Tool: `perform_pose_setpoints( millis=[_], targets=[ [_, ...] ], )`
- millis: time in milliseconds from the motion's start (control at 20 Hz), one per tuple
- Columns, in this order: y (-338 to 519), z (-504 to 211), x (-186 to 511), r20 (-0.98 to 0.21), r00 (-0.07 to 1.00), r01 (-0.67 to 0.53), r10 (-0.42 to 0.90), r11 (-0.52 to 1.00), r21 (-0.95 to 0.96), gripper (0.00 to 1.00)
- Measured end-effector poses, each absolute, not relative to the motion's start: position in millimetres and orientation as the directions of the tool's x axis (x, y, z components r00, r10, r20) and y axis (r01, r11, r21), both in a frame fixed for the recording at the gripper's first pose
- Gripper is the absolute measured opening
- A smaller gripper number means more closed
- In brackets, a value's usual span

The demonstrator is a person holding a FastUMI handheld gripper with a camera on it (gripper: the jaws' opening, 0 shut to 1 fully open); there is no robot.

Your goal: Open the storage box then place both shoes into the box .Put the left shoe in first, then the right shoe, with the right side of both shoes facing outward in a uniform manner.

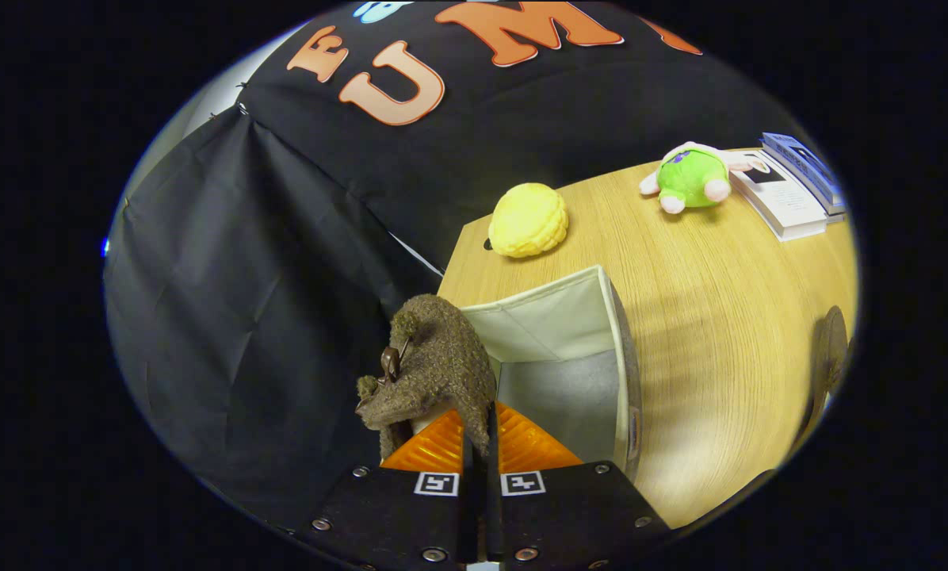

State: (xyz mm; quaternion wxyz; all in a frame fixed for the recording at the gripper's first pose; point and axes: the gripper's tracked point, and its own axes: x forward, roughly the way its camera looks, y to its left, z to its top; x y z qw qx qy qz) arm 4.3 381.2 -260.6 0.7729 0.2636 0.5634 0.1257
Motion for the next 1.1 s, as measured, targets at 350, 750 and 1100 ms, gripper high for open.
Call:
perform_pose_setpoints(
  millis=[350,750,1100],
  targets=[
    [400.2,-281.8,-12.9,-0.826,0.192,0.226,0.531,0.795,0.563,0.29],
    [407.5,-253.4,-6.8,-0.733,0.26,0.139,0.628,0.727,0.672,0.72],
    [343.8,-193.7,-4.5,-0.699,0.425,-0.058,0.575,0.788,0.613,0.93]
  ],
)
